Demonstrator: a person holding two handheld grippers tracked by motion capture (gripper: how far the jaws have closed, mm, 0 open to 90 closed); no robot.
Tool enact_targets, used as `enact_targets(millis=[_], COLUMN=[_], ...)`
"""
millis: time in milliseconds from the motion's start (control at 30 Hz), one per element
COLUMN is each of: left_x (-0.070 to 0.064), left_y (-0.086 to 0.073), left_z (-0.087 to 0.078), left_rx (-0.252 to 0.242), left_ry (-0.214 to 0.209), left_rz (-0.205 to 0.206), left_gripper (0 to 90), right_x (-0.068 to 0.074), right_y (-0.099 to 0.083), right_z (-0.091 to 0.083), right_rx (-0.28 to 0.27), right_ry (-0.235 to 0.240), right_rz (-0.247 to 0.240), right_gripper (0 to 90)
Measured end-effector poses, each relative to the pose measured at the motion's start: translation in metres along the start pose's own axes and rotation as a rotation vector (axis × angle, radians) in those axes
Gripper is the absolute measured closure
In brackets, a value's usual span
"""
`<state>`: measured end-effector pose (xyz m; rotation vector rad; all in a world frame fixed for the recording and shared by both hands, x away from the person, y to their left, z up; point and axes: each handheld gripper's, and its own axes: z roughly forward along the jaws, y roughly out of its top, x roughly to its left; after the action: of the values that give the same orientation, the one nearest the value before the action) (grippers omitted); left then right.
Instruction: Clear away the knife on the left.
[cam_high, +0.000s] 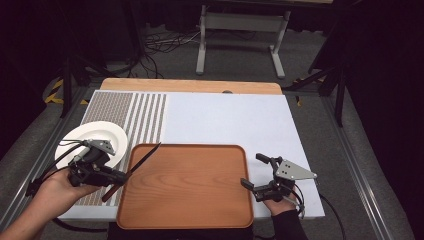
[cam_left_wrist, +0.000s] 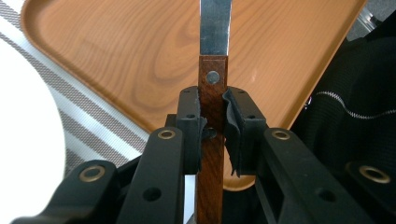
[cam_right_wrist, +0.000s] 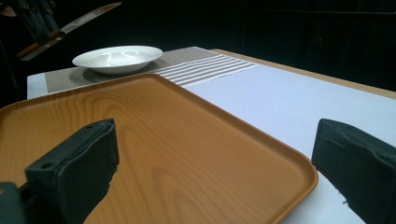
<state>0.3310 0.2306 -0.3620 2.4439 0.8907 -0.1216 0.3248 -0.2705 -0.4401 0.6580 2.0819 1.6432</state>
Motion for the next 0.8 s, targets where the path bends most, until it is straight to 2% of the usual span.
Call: enact_targets(millis=[100,433,600,733,800], left_x=[-0.003,-0.011,-0.012,-0.012,-0.011], left_y=[0.002,0.008,0.011,0.012,0.013], left_z=[0.002,0.013,0.022,0.03,0.037], left_rx=[-0.01,-0.02,-0.018,-0.008,0.002], left_ry=[-0.005,-0.009,0.01,0.008,0.009], left_rz=[0.017,0.014,0.002,-0.016,-0.052], left_gripper=[77.5,77.4,77.5,77.4,77.3], right_x=[0.0,-0.001,-0.001,-0.001,-0.001], right_y=[0.0,0.0,0.0,0.0,0.0], right_z=[0.0,0.0,0.0,0.0,0.0], right_rx=[0.0,-0.003,-0.002,-0.002,-0.004], right_ry=[0.002,0.004,0.006,0.006,0.006], right_rz=[0.0,0.005,0.005,0.004,0.003], right_gripper=[1.3,1.3,1.3,1.3,1.3])
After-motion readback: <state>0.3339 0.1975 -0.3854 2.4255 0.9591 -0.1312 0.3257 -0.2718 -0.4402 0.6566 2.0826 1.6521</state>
